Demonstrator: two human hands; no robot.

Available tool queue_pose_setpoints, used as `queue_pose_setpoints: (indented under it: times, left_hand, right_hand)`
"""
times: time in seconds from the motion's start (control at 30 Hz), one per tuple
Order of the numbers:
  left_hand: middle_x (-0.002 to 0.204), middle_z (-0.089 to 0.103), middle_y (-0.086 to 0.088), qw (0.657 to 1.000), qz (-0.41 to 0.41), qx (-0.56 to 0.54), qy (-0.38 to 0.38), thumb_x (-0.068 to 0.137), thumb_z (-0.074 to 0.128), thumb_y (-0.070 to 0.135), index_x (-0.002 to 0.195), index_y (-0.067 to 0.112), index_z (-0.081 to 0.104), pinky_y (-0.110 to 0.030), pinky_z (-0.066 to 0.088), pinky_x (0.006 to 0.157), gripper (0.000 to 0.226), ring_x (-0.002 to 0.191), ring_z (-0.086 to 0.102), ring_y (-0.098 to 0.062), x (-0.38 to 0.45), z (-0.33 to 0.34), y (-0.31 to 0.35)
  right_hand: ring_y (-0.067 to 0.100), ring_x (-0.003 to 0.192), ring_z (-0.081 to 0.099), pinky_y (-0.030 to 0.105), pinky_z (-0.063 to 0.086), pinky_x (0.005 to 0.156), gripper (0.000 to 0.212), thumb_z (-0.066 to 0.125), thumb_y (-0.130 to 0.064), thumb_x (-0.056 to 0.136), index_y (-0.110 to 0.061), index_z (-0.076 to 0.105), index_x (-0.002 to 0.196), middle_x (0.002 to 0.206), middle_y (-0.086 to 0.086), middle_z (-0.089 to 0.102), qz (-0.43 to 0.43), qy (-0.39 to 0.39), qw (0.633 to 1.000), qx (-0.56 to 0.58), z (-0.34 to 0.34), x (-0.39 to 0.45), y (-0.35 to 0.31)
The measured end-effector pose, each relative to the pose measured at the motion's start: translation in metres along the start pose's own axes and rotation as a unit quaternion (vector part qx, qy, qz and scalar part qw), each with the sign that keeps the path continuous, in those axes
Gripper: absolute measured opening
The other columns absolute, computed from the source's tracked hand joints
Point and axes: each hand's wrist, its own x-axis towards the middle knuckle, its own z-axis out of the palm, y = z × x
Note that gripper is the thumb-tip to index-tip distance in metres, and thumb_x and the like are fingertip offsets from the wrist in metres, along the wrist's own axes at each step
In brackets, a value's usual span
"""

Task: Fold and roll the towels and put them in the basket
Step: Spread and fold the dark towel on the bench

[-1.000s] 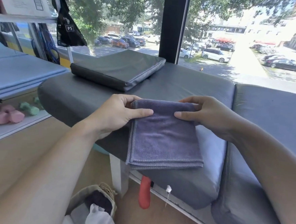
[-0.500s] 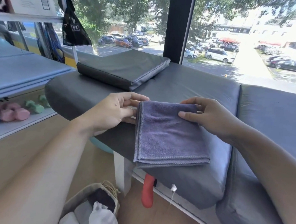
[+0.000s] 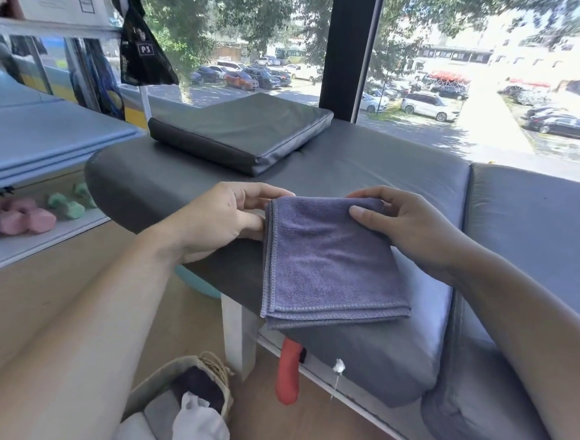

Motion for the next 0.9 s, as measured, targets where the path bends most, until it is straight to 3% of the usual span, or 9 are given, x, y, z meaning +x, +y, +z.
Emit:
queue_pose_setpoints:
  times: [0.07, 0.17, 0.27, 0.37, 0.43, 0.53, 0.73, 0.83, 0.9]
  left_hand:
    - [0.127, 0.07, -0.009, 0.999, 0.002, 0.019, -0.036, 0.086, 0.056, -0.024, 0.13, 0.012, 0.063, -0.029, 0.055, 0.095, 0.057, 0.112, 0.067, -0.02, -0.003, -0.006, 0.001]
    - [0.126, 0.071, 0.001, 0.993, 0.036, 0.107, -0.029, 0.085, 0.063, -0.021, 0.129, 0.019, 0.064, -0.028, 0.053, 0.098, 0.06, 0.118, 0.066, -0.017, -0.005, -0.004, 0.004]
    - [0.114, 0.076, 0.007, 0.985, 0.053, 0.162, 0.001, 0.091, 0.062, -0.011, 0.116, 0.027, 0.073, -0.033, 0.051, 0.104, 0.047, 0.111, 0.07, -0.016, -0.005, 0.003, 0.004]
    - [0.117, 0.074, 0.016, 0.972, 0.075, 0.219, 0.05, 0.094, 0.057, -0.006, 0.104, 0.03, 0.077, -0.038, 0.047, 0.11, 0.043, 0.114, 0.067, -0.007, -0.002, 0.005, 0.001]
    - [0.115, 0.074, 0.015, 0.966, 0.072, 0.239, 0.066, 0.095, 0.055, -0.003, 0.103, 0.029, 0.078, -0.036, 0.047, 0.109, 0.041, 0.113, 0.067, -0.008, -0.001, 0.006, 0.0]
    - [0.111, 0.076, 0.007, 0.962, 0.061, 0.255, 0.077, 0.096, 0.054, 0.0, 0.104, 0.029, 0.078, -0.03, 0.049, 0.104, 0.038, 0.109, 0.068, -0.015, -0.001, 0.007, -0.003]
    - [0.107, 0.078, 0.004, 0.963, 0.051, 0.255, 0.076, 0.096, 0.054, 0.0, 0.105, 0.027, 0.078, -0.03, 0.05, 0.101, 0.037, 0.103, 0.07, -0.012, -0.001, 0.007, -0.003]
    - [0.106, 0.078, 0.001, 0.966, 0.063, 0.246, 0.053, 0.095, 0.056, -0.004, 0.106, 0.021, 0.076, -0.033, 0.051, 0.098, 0.034, 0.107, 0.071, -0.016, -0.001, 0.005, -0.004]
    - [0.105, 0.078, 0.002, 0.967, 0.07, 0.24, 0.044, 0.094, 0.06, -0.004, 0.106, 0.019, 0.075, -0.036, 0.052, 0.099, 0.03, 0.108, 0.071, -0.018, -0.001, 0.004, -0.004]
  right_hand:
    - [0.014, 0.086, 0.069, 0.034, 0.058, 0.088, 0.021, 0.075, -0.028, 0.09, -0.024, 0.072, 0.11, 0.108, 0.006, 0.075, -0.01, 0.042, 0.995, -0.084, -0.001, 0.002, 0.002]
    - [0.008, 0.082, 0.066, 0.032, 0.054, 0.081, 0.03, 0.084, -0.042, 0.077, -0.035, 0.07, 0.103, 0.103, -0.011, 0.07, -0.065, 0.085, 0.962, -0.251, -0.007, -0.002, -0.008]
    - [0.004, 0.09, 0.065, 0.024, 0.046, 0.076, 0.034, 0.086, -0.05, 0.069, -0.038, 0.069, 0.096, 0.093, -0.015, 0.07, -0.132, -0.038, 0.937, -0.321, -0.007, -0.023, -0.037]
    - [-0.011, 0.107, 0.051, 0.008, 0.038, 0.084, 0.056, 0.085, -0.061, 0.065, -0.05, 0.06, 0.114, 0.115, -0.029, 0.058, -0.115, -0.204, 0.879, -0.415, 0.012, -0.049, -0.057]
    - [-0.013, 0.115, 0.04, 0.01, 0.033, 0.089, 0.073, 0.081, -0.067, 0.066, -0.053, 0.046, 0.129, 0.127, -0.033, 0.045, -0.148, -0.229, 0.825, -0.495, 0.025, -0.056, -0.051]
    - [-0.003, 0.122, 0.036, 0.018, 0.027, 0.086, 0.065, 0.077, -0.057, 0.075, -0.049, 0.043, 0.131, 0.133, -0.027, 0.043, -0.205, -0.199, 0.791, -0.542, 0.036, -0.054, -0.039]
    - [0.001, 0.083, 0.058, 0.012, 0.04, 0.072, 0.011, 0.068, -0.03, 0.092, -0.036, 0.069, 0.102, 0.089, -0.015, 0.07, -0.172, -0.131, 0.872, -0.438, 0.02, -0.042, -0.043]
    - [0.002, 0.075, 0.062, 0.024, 0.045, 0.069, 0.006, 0.064, -0.029, 0.098, -0.032, 0.07, 0.098, 0.085, -0.008, 0.073, -0.142, -0.07, 0.926, -0.343, 0.012, -0.031, -0.04]
    - [0.004, 0.072, 0.063, 0.022, 0.045, 0.065, 0.01, 0.062, -0.028, 0.099, -0.026, 0.072, 0.098, 0.087, -0.005, 0.076, -0.112, -0.072, 0.952, -0.274, 0.008, -0.027, -0.038]
